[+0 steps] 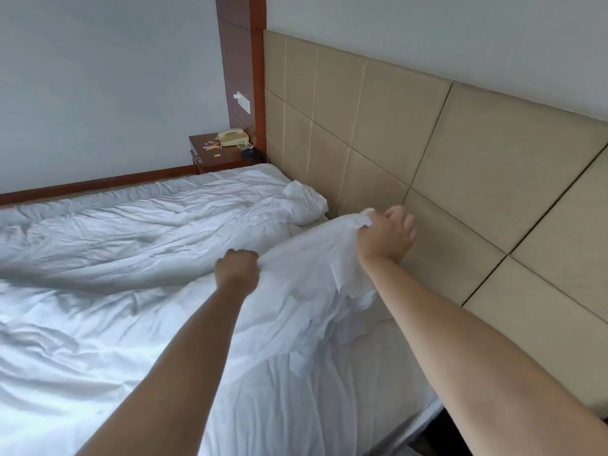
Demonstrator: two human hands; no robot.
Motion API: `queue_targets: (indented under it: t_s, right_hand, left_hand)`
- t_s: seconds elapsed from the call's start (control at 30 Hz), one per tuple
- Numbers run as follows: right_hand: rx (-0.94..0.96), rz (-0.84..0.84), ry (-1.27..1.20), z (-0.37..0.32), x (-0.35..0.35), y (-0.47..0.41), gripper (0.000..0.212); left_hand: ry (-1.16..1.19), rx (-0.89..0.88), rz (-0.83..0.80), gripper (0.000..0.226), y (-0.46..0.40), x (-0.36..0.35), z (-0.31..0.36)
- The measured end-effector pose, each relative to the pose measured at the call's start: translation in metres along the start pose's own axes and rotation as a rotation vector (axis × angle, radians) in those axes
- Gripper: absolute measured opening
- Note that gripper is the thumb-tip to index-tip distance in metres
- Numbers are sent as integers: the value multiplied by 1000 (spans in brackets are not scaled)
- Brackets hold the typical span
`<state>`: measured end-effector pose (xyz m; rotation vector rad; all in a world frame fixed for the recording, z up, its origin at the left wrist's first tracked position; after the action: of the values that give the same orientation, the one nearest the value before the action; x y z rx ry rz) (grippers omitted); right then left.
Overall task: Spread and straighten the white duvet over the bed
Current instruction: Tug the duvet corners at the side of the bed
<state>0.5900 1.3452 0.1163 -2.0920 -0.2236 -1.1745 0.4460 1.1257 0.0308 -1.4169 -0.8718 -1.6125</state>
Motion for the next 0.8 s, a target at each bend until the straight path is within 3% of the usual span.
queue_targets:
  t_s: [0.1, 0.2, 0.27, 0.33, 0.43, 0.5, 0.63, 0.8]
  right_hand:
    - [-157, -498, 168, 10, -40, -16, 25]
    - [-393, -751, -196, 5, -75, -22, 29]
    - [-673, -774, -648, -12, -98, -34, 24]
    - [-832, -600, -849, -29, -115, -60, 26]
    - [-556, -273, -844, -62, -124, -114, 39]
    - [-372, -177, -852, -84, -133, -143, 40]
    - [-111, -183, -837, -124, -180, -197, 42]
    - [10, -213, -861, -179, -244, -279, 45]
  left_hand:
    - [-225, -38, 149, 30, -15, 22, 0]
    - [1, 122, 156, 26, -34, 27, 1]
    - [188, 233, 216, 26, -54, 33, 0]
    - [303, 263, 315, 32, -83, 45, 0]
    - [443, 249, 445, 29, -139, 69, 4]
    - [587, 257, 553, 24, -179, 87, 4]
    - [535, 166, 645, 27, -256, 109, 2]
    - [443, 146, 650, 25, -347, 111, -25]
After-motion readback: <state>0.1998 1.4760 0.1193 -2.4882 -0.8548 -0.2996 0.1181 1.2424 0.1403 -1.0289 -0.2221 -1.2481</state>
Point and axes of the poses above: each hand's wrist, its own y-axis away from the middle knuckle, its own x-axis out of the back of the hand, z = x × y, the point moved 6 cm from there along -y, towards the middle knuckle, and after that the axes turned 3 degrees about x, right-handed, at the moved point
